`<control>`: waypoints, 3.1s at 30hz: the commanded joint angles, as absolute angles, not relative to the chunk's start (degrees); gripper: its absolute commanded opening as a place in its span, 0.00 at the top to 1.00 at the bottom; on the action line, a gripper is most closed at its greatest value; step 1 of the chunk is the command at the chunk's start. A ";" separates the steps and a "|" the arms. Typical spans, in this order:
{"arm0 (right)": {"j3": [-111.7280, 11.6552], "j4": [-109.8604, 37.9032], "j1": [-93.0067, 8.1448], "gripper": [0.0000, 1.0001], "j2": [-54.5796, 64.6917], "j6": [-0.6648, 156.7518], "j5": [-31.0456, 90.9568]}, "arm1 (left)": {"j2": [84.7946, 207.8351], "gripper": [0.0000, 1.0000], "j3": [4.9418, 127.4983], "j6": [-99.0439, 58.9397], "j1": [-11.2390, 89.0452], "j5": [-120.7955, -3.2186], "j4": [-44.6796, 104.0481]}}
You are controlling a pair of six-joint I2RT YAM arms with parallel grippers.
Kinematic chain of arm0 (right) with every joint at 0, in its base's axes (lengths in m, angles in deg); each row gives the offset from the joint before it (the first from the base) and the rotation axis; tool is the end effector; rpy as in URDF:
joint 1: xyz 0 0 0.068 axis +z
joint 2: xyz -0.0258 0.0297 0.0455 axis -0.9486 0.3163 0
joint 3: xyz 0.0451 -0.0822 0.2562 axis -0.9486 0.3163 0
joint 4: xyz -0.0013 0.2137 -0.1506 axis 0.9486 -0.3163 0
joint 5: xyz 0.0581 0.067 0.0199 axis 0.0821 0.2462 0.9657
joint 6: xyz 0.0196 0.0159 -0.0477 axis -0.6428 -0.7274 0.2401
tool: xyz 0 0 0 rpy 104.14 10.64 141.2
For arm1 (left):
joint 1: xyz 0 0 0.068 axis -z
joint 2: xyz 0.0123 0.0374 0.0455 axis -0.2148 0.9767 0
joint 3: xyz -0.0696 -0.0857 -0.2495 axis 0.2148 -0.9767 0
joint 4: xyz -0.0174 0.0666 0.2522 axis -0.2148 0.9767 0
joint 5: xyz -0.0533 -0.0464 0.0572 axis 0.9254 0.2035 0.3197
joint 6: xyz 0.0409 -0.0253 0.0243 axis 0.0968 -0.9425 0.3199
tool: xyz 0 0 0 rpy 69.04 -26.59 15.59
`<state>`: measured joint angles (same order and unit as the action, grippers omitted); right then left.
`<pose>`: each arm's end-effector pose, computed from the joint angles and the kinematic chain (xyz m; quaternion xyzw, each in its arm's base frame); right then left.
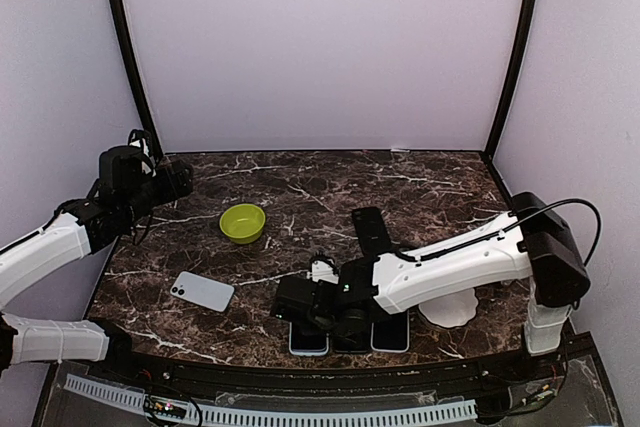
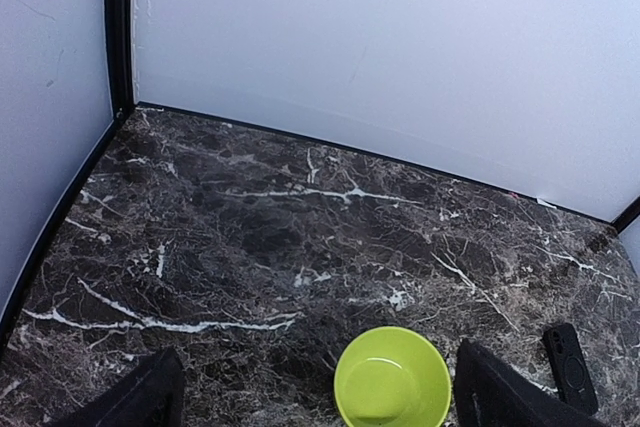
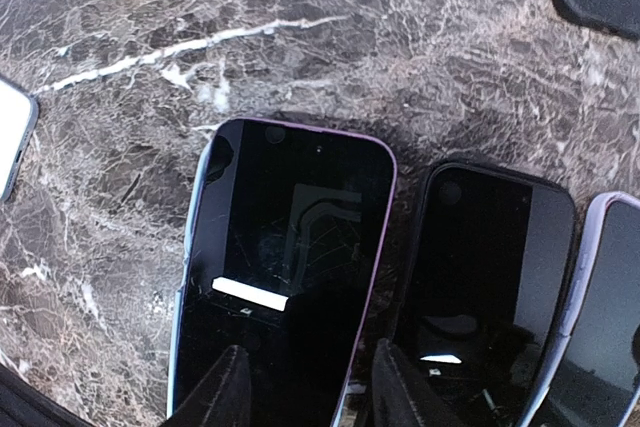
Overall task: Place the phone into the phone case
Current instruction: Install the phone into the phone case, then adjust the phone with the phone case at the center of the board.
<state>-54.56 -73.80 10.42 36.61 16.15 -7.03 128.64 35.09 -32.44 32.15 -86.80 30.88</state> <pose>0.0724 0.3885 0.1770 -0.0685 0.9524 0.0921 0.2823 0.2247 -0.0699 0.2944 -0.1158 0.7855 -0.1159 0.5968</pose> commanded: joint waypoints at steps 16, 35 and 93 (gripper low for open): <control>-54.07 -66.84 12.05 0.67 42.17 21.82 2.29 | 128.74 0.07 34.13 -31.85 31.74 -84.65 28.98; -50.07 -65.39 4.74 0.32 37.03 23.67 1.71 | 129.05 0.08 34.13 -31.76 31.74 -84.44 28.81; -40.63 -41.88 3.58 0.75 34.19 34.14 13.37 | 137.20 0.77 16.81 -47.30 67.20 -66.92 36.32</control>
